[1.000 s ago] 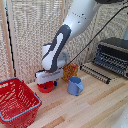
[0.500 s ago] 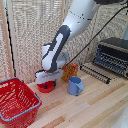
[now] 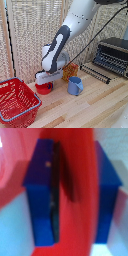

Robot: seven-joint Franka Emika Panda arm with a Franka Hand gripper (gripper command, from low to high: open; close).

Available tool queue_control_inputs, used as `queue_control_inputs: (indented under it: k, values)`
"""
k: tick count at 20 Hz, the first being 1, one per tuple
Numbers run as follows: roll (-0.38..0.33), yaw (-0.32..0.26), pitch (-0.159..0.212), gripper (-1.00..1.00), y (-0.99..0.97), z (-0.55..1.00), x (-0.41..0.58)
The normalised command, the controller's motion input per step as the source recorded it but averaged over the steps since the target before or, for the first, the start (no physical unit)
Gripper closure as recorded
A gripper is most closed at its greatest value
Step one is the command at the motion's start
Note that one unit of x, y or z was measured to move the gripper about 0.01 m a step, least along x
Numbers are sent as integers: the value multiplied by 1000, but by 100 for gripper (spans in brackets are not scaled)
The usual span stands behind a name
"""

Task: Please locate the crimson dish within your space. Move your hand towards it gently. Tenderly hold the bowl carefully using your fingers and raise it. With caution, shift it towards the basket. Kindly let loose of the dish to drop it in the basket.

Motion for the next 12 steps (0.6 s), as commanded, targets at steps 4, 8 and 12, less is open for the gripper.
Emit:
queue_control_inputs:
  k: [4, 8, 12]
  values:
    - [70, 5, 47, 100, 0, 776, 280]
    - [35, 38, 52, 100, 0, 995, 429]
    - [22, 43, 46, 100, 0, 1000, 453]
